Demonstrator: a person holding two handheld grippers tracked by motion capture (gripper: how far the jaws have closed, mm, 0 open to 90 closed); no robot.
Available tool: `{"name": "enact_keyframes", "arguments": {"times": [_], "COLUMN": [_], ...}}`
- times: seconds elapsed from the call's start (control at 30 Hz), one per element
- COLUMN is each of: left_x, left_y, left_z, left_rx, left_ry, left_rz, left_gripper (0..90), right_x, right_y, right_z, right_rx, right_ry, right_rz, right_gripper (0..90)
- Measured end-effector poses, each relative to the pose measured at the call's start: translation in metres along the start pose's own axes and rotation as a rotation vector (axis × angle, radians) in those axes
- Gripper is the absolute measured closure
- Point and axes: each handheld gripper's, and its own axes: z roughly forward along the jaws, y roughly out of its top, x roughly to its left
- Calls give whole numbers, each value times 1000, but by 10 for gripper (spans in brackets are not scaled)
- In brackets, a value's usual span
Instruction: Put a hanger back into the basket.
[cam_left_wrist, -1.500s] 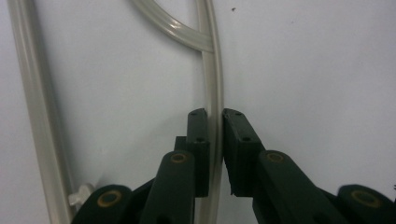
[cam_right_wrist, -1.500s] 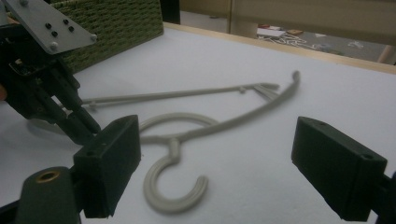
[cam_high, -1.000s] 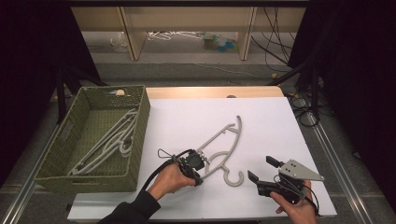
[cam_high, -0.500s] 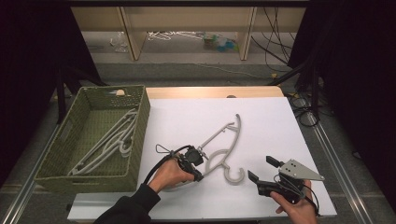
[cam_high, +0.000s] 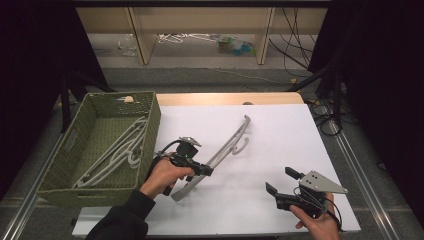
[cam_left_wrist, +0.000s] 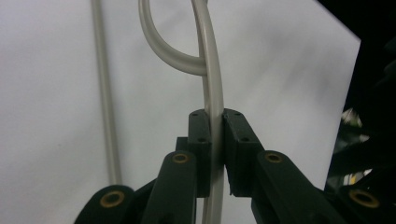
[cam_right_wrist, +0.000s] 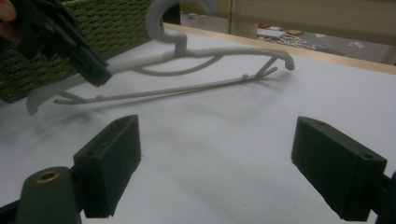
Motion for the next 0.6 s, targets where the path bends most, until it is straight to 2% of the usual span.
{"name": "enact_keyframes", "arguments": {"times": [0.13,0.17,0.23,0.37,0.5,0.6], "left_x": [8,8,11,14,13,10], "left_y": [1,1,2,1,3,4], "left_z": [-10,-12,-16,-21,-26,-29], "left_rx": [-80,-101,-118,-144,-171,-173], "left_ry": [-33,-27,-43,-37,-47,-47], "left_rz": [-53,-65,-86,-94,-100,-79], "left_gripper": [818,818,818,817,817,817], "right_x": [0,0,0,-1,0,-1], "right_y": [0,0,0,0,0,0], "right_z": [0,-1,-1,0,-1,-1], "right_rx": [0,13,15,0,15,17], "right_ry": [0,0,0,2,1,-1], "right_rz": [-1,-3,-3,0,-2,-2], "right_gripper": [168,168,168,168,168,168]}}
